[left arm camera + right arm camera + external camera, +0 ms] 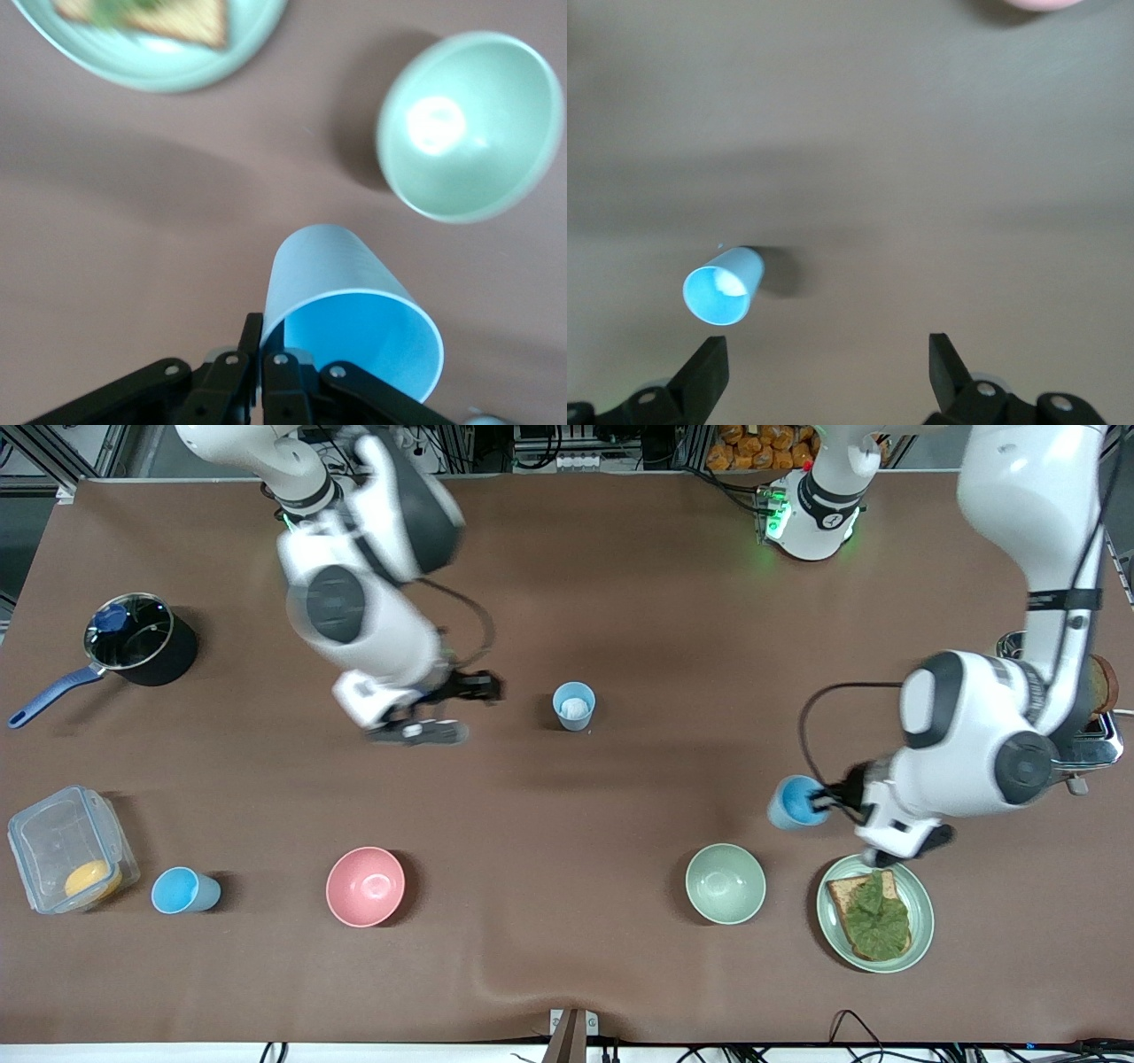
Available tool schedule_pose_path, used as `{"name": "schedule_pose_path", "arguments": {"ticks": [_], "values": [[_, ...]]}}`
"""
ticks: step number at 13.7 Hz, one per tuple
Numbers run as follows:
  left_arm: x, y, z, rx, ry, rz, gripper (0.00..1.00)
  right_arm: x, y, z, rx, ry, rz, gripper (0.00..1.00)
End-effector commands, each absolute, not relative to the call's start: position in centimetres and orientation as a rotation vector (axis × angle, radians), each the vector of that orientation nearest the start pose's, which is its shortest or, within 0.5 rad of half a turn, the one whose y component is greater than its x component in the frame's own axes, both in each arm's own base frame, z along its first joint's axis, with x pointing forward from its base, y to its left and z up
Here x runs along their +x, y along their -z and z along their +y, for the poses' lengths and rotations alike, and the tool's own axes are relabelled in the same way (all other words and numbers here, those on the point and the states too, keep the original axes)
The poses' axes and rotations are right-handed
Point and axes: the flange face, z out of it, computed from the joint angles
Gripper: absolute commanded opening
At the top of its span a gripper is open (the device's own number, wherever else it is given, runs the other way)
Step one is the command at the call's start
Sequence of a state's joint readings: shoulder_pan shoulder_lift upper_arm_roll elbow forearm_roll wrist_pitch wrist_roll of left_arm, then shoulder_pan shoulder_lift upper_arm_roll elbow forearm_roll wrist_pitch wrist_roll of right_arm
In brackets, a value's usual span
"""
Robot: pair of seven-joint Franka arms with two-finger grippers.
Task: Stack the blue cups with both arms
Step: 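Carry the held cup over the center cup while the right gripper withdraws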
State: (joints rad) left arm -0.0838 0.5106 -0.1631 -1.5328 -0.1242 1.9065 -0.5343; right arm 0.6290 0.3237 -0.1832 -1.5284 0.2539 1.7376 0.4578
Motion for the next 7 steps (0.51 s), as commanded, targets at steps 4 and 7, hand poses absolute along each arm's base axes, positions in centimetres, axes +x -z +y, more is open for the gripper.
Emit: {"name": "schedule_pose_path", "arguments": {"ticks": [4,7], "values": [[59.6,-37.3,-30.8,-3.165,-0.394,-0.593,0.0,59.1,-55.7,13.9,-2.986,-0.231,-0.035,1.0],[55.6,-37.2,-37.4,-3.138,-0.428,-0.575,0.0,57.5,-57.6,5.5,-3.044,-0.209,-0.122,1.0]]}}
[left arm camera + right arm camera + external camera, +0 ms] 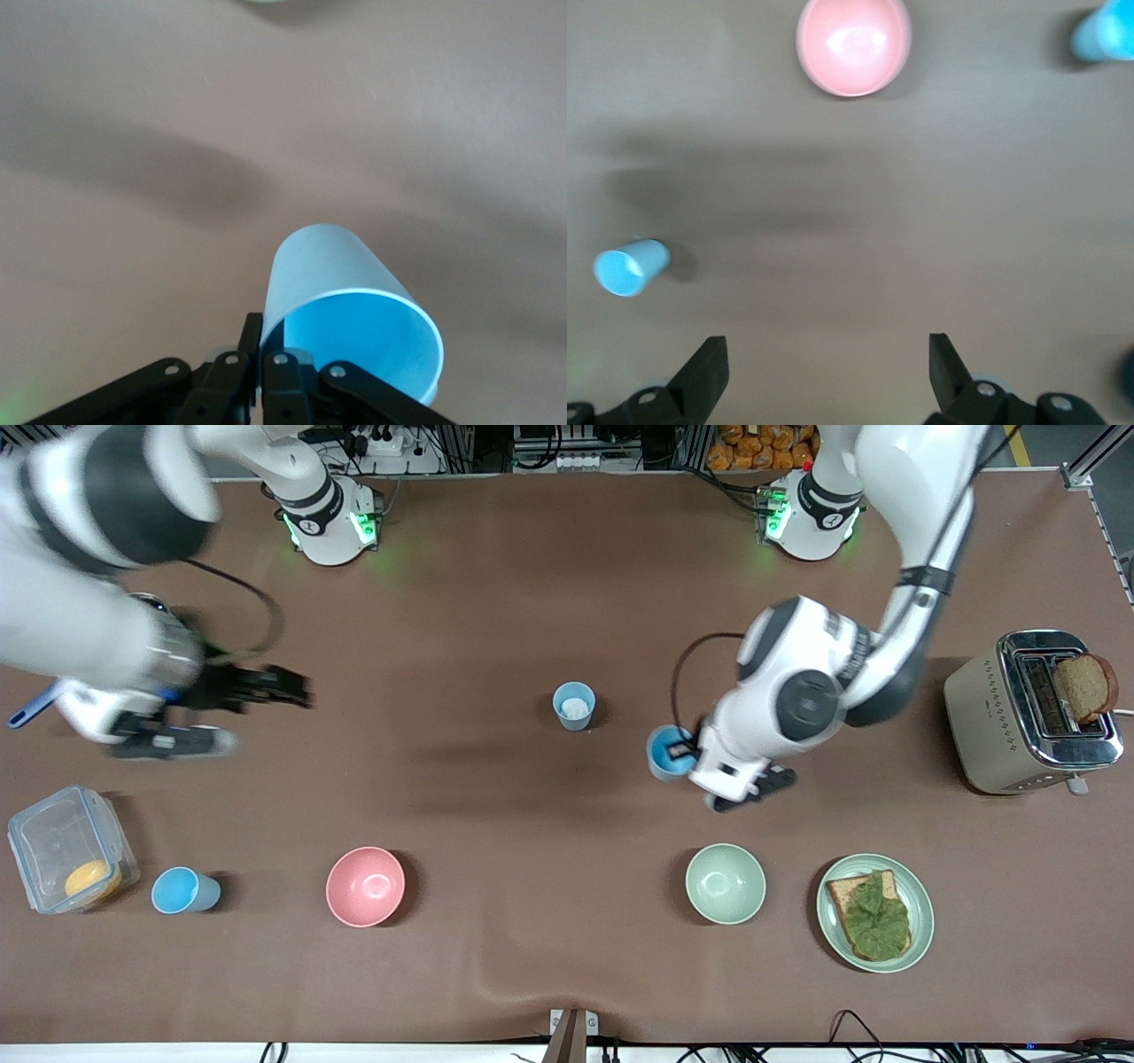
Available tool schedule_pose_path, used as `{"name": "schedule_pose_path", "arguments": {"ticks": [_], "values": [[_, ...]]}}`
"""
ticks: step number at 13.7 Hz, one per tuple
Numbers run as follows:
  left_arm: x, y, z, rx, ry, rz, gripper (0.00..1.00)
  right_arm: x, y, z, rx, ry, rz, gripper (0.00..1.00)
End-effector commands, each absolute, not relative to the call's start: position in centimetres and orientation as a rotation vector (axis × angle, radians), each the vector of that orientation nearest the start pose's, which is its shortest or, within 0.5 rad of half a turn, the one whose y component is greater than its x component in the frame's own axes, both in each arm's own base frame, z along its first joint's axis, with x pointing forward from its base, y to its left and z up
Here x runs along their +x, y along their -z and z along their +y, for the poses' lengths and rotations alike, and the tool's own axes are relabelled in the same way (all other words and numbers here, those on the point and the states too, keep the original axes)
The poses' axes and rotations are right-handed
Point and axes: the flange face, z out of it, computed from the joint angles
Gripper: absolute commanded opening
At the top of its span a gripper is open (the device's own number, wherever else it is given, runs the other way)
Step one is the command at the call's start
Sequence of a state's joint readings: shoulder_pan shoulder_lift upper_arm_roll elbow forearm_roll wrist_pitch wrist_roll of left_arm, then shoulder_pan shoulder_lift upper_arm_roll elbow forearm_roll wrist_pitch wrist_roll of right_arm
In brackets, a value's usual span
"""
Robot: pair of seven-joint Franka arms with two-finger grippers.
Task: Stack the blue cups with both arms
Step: 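Carry the held cup over the center cup while the right gripper withdraws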
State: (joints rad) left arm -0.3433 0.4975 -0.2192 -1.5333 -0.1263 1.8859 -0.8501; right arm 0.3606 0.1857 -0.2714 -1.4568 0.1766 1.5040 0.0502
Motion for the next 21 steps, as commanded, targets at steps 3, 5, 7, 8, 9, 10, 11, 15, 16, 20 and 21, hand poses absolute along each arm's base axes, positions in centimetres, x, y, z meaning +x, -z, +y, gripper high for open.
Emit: {"name": "schedule_pose_path", "arguments": {"ticks": [3,5,7,8,9,10,11,15,16,20,21], "values": [[52.4,-35.9,-41.9,-3.111,-0.462,-0.539,0.0,55.3,-58.1,2.5,-3.156,-0.204,-0.141,1.0],[50.6,-35.0,-44.1,-3.116,-0.53,-0.506,0.0,54.3,-57.1,0.4,-3.203,-0.137,-0.113,1.0],[48.9,-34.7,-45.8,-3.108,-0.546,-0.457,0.0,53.2,-55.5,-0.8,-3.204,-0.073,-0.12,1.0],[48.8,-34.8,-46.0,-3.11,-0.546,-0.454,0.0,53.2,-55.3,-0.9,-3.203,-0.03,-0.163,1.0],[48.4,-34.8,-46.3,-3.113,-0.545,-0.44,0.0,53.4,-55.4,-1.2,-3.199,-0.007,-0.205,1.0],[48.2,-34.6,-46.6,-3.11,-0.548,-0.433,0.0,53.7,-55.4,-1.8,-3.186,-0.002,-0.198,1.0],[47.8,-34.0,-47.0,-3.104,-0.557,-0.421,0.0,53.7,-55.2,-3.1,-3.144,-0.001,-0.117,1.0],[47.6,-33.4,-47.4,-3.091,-0.538,-0.399,0.54,54.0,-56.7,-4.2,-3.076,0.053,-0.044,1.0],[48.2,-33.4,-46.9,-3.092,-0.514,-0.402,0.82,54.1,-57.3,-4.5,-3.076,0.072,-0.042,1.0],[49.4,-35.3,-46.6,-3.12,-0.46,-0.421,1.0,55.8,-58.5,-4.4,-3.081,0.119,-0.057,1.0],[49.6,-35.4,-46.4,-3.122,-0.457,-0.429,1.0,55.8,-58.5,-4.3,-3.081,0.117,-0.053,1.0]]}}
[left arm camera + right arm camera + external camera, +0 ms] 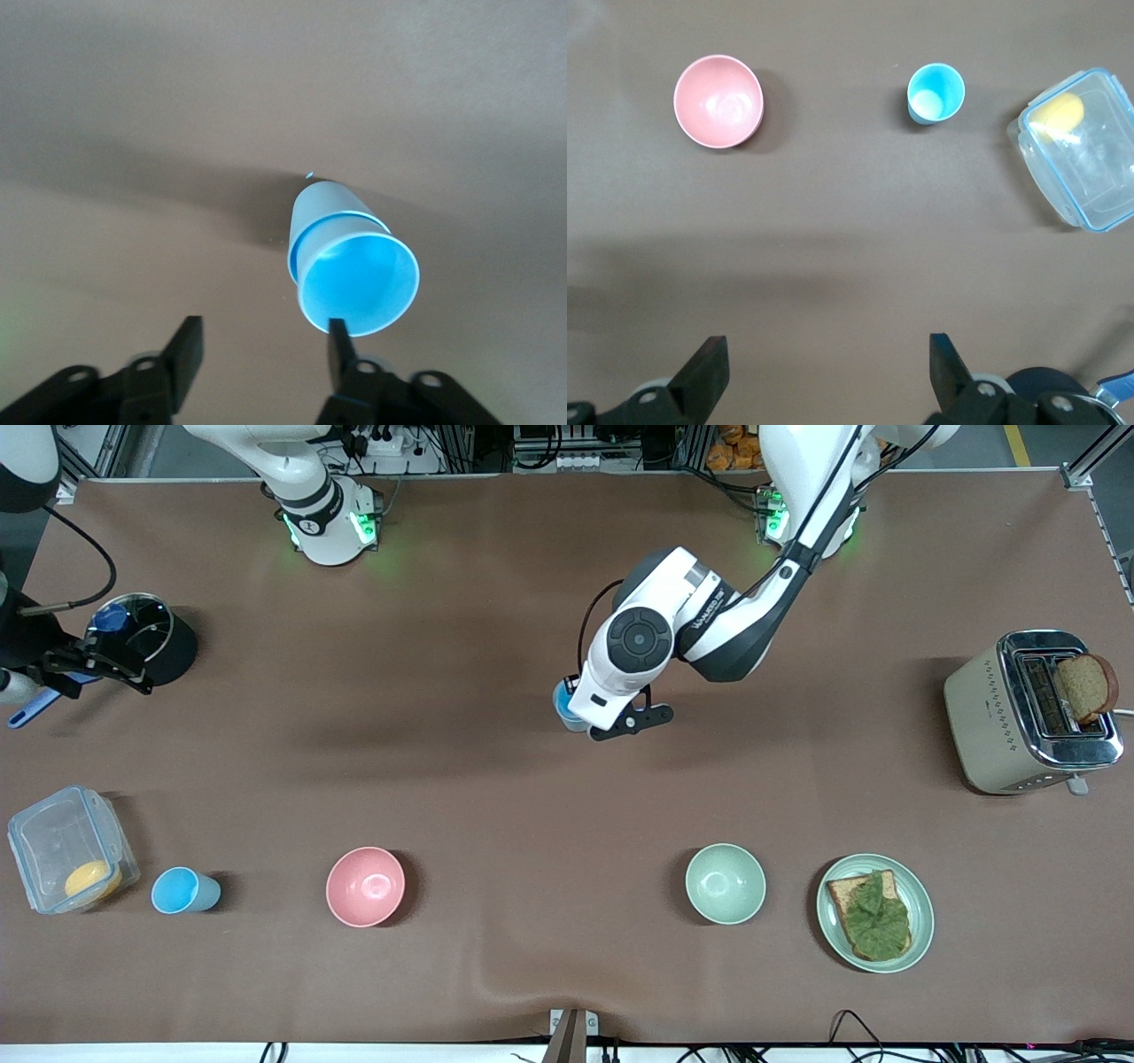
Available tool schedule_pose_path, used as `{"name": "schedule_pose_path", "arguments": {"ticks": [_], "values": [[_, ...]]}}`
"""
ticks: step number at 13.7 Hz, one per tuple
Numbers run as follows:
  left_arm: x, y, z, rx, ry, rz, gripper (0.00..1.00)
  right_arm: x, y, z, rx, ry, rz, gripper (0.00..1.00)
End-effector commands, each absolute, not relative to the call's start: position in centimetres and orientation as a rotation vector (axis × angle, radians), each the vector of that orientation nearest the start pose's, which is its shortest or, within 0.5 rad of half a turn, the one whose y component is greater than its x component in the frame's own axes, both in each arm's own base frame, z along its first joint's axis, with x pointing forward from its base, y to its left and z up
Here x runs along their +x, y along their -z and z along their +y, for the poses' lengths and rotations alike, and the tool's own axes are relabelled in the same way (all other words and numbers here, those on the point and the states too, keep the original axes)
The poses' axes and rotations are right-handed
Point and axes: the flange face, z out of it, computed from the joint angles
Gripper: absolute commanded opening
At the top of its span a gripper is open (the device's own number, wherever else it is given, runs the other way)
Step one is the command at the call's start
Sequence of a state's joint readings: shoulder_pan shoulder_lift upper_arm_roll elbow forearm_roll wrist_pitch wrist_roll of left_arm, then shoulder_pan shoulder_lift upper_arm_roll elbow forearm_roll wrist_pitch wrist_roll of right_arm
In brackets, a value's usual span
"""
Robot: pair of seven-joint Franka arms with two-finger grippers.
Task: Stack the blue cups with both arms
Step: 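Lower the cup into the center cup and open the left gripper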
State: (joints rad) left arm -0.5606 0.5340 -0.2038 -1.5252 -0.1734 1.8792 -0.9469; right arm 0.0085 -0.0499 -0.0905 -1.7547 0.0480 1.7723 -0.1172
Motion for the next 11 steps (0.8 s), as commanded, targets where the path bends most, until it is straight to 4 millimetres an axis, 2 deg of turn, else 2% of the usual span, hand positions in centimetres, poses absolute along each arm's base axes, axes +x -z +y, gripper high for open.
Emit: {"name": "schedule_pose_path", "arguments": {"ticks": [1,3,6,8,9,11], "values": [[49.8,-35.8,-46.3,-3.127,-0.45,-0.433,1.0,55.8,-58.4,-4.4,-3.081,0.117,-0.05,1.0],[51.0,-36.9,-44.8,-3.13,-0.409,-0.479,1.0,55.9,-58.1,-4.5,-3.08,0.108,-0.052,1.0],[54.6,-39.6,-40.9,-3.13,-0.299,-0.599,1.0,55.9,-58.5,-4.4,-3.077,0.117,-0.047,1.0],[57.3,-41.7,-36.6,-3.077,-0.129,-0.641,1.0,55.9,-59.1,-4.4,-3.074,0.134,-0.047,1.0],[58.3,-42.8,-34.8,-3.047,-0.042,-0.632,1.0,55.6,-59.0,-4.7,-3.071,0.095,-0.046,1.0],[61.0,-44.5,-29.9,-3.011,0.053,-0.661,1.0,55.2,-59.0,-4.2,-3.069,0.038,-0.066,1.0]]}}
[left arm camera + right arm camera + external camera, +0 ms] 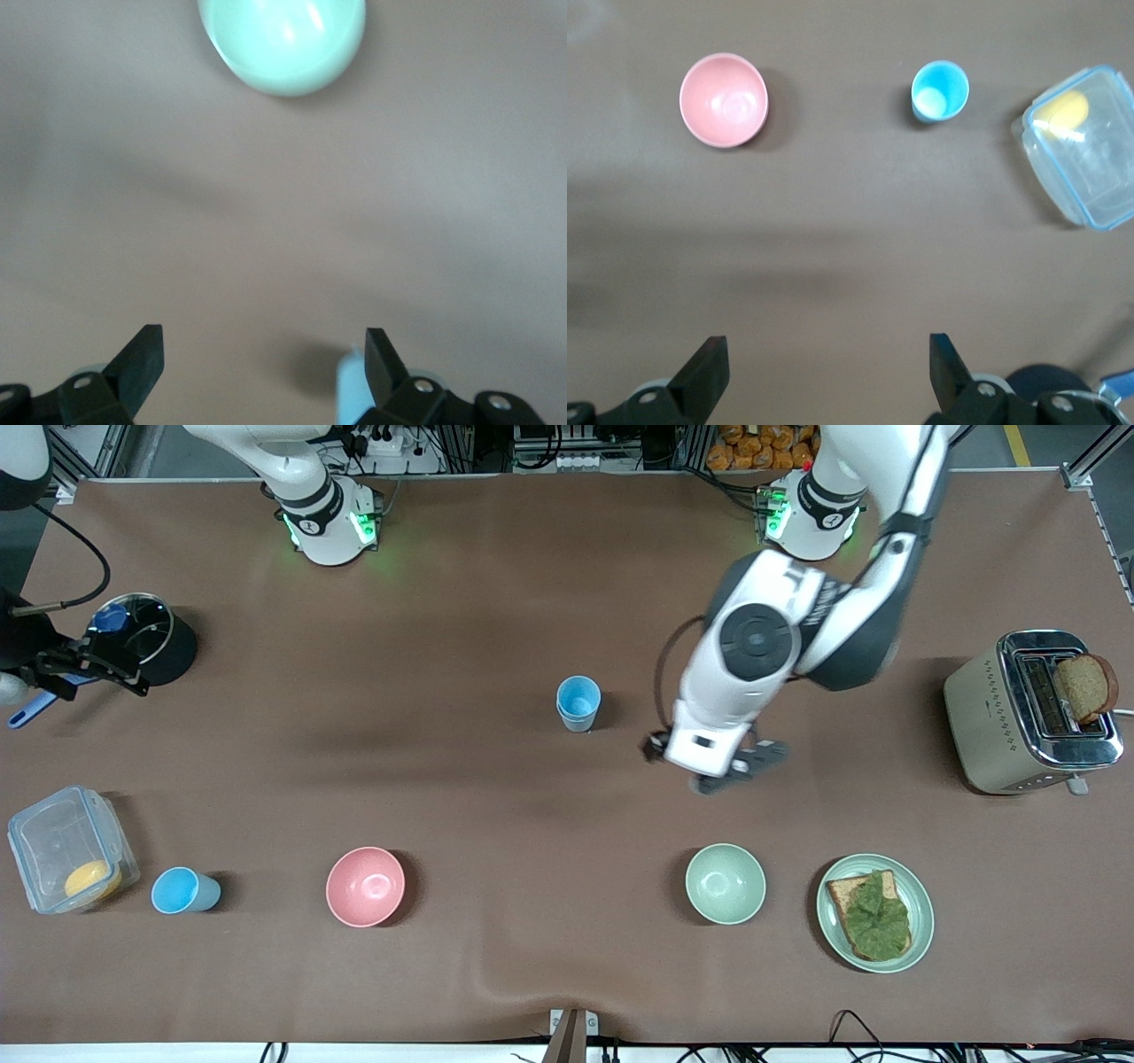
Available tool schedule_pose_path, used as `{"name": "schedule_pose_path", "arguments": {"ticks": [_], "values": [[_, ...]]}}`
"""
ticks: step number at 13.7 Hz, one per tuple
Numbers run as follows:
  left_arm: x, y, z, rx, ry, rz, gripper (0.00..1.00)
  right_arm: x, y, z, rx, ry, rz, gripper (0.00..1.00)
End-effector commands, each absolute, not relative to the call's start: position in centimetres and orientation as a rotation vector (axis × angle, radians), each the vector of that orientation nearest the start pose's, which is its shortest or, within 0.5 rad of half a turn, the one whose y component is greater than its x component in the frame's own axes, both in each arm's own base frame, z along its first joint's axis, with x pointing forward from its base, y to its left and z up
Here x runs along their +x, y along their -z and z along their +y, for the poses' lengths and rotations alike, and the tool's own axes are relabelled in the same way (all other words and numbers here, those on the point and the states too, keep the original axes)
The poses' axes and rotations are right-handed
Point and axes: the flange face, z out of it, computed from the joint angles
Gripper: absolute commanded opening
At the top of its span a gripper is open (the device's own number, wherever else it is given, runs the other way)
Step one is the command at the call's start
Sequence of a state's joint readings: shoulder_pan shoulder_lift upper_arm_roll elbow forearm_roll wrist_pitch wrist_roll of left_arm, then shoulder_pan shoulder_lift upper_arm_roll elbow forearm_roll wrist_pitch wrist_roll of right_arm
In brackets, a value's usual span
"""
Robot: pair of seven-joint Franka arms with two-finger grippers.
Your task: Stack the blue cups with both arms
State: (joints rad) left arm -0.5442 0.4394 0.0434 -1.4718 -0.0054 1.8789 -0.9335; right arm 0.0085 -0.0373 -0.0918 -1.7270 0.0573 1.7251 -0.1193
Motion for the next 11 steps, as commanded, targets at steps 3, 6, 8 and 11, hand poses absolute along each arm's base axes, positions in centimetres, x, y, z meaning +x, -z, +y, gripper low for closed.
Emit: {"name": "schedule_pose_path", "arguments": {"ticks": [3,6,8,11], "values": [[63.2,-49.6,-23.1,-3.064,0.148,-0.542,1.0,55.0,-59.2,-4.1,-3.072,0.016,-0.068,1.0],[62.8,-54.3,-14.7,-3.07,0.108,-0.421,1.0,55.0,-59.2,-4.1,-3.073,0.014,-0.071,1.0],[60.5,-57.8,-9.6,-3.079,0.002,-0.239,1.0,55.0,-59.2,-4.1,-3.073,0.011,-0.069,1.0],[57.0,-61.4,-6.5,-3.101,-0.075,-0.193,1.0,55.0,-59.1,-4.2,-3.073,0.009,-0.069,1.0]]}}
